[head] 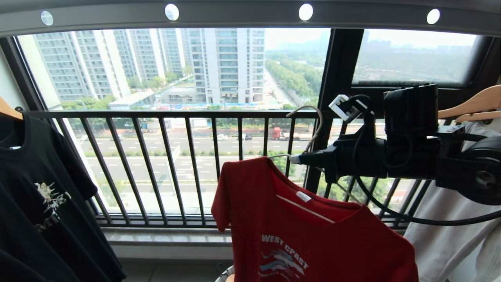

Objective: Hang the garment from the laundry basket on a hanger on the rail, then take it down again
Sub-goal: Take the clothes off the clothes rack

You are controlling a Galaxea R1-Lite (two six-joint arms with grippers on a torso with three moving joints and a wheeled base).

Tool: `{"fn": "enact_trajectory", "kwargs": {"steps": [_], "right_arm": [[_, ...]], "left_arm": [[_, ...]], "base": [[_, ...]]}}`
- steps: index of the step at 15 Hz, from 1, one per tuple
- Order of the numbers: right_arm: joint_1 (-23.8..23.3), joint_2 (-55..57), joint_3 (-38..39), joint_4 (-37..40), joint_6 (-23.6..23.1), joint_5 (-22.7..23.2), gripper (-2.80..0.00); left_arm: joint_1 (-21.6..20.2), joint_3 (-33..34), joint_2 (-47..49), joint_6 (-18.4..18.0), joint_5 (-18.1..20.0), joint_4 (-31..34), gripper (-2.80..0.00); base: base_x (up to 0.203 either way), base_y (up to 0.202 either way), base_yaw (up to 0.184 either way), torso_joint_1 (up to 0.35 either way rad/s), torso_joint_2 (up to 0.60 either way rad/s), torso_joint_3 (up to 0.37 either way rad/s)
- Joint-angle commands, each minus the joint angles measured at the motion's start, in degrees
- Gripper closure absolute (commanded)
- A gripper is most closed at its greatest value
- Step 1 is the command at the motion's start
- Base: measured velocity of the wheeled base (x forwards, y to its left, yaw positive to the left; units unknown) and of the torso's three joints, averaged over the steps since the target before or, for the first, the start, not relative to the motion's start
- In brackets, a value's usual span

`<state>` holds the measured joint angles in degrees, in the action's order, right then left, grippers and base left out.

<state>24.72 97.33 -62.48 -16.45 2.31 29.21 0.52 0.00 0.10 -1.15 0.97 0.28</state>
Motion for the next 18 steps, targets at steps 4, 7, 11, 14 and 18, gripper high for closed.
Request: {"fn": "enact_trajectory", "kwargs": {"steps": [4, 7, 11, 14, 18], "right_arm": [[-0.2, 4.3, -0.1, -1.1, 0.2, 0.1, 0.0], [-0.2, 4.7, -0.1, -1.2, 0.2, 0.0, 0.0], [0.2, 4.7, 0.3, -1.2, 0.3, 0.1, 0.0], [0.8, 4.7, 0.3, -1.3, 2.0, 0.1, 0.0], [3.4, 5.6, 0.3, -6.3, 7.3, -0.1, 0.0]], "left_arm": [[0.0, 0.1, 0.0, 0.0, 0.0, 0.0, 0.0], [0.0, 0.0, 0.0, -0.1, 0.0, 0.0, 0.0], [0.0, -2.1, 0.1, 0.6, -1.2, -0.1, 0.0], [0.1, -11.6, 8.2, 0.4, 0.3, 0.0, 0.0], [0.7, -24.6, 31.2, 0.4, 12.9, -0.1, 0.0]], "base": [[0.0, 0.0, 0.0, 0.0, 0.0, 0.0], [0.0, 0.0, 0.0, 0.0, 0.0, 0.0], [0.0, 0.0, 0.0, 0.0, 0.0, 0.0], [0.0, 0.0, 0.0, 0.0, 0.0, 0.0], [0.0, 0.0, 0.0, 0.0, 0.0, 0.0]]}}
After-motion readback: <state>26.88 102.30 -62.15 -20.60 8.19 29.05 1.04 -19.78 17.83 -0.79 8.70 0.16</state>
